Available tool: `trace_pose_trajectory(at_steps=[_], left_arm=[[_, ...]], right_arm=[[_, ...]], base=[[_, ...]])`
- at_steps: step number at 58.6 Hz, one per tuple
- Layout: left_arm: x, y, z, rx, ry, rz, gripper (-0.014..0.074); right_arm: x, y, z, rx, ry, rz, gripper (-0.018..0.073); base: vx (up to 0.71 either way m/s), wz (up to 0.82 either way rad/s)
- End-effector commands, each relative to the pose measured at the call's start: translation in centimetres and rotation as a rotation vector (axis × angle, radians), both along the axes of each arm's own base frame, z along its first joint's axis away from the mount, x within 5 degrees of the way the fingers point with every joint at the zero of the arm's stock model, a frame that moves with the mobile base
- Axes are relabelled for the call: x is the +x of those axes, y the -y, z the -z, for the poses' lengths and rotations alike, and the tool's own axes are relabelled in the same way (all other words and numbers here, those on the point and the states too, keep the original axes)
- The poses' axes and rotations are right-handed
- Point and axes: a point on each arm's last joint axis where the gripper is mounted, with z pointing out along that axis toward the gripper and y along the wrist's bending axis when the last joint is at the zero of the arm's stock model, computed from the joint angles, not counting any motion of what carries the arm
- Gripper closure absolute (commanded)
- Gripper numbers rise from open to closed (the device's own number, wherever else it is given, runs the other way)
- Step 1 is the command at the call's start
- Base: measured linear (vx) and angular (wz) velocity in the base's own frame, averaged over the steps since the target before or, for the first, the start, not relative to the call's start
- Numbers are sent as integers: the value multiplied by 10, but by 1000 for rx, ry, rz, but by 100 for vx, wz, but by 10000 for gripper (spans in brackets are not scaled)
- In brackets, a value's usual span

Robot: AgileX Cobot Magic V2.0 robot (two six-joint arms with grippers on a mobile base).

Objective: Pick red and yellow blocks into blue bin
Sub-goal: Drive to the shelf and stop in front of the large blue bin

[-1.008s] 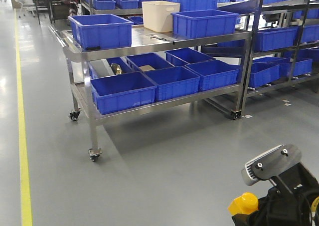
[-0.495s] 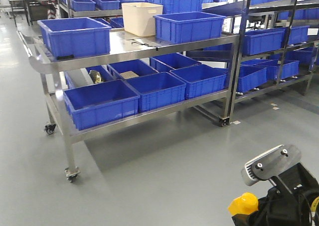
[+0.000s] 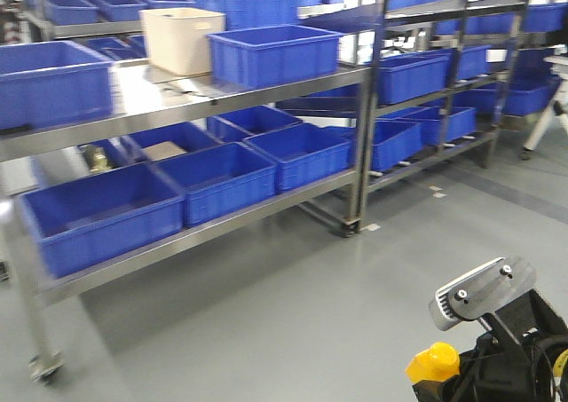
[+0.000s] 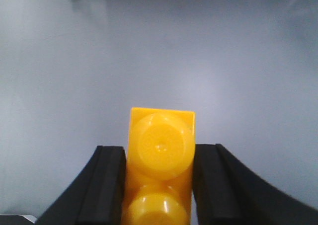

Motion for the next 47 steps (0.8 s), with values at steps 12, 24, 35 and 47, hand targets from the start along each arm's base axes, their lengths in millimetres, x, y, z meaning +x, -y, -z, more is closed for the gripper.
trace_pose_trajectory(at_steps=[12,24,35,47], left_arm=[[3,2,-13,-44,84,0,263],[3,2,-13,-44,84,0,263],[3,2,-13,-43,84,0,263],[3,2,-13,-44,84,0,263]], right_arm=[[2,-1,-19,34,112,-8,368],[2,-1,-19,34,112,-8,368],[2,-1,-19,33,111,-8,368],[2,-1,-19,33,111,-8,368]], base=[[39,-36],[39,-34],[42,-28],[42,-23]])
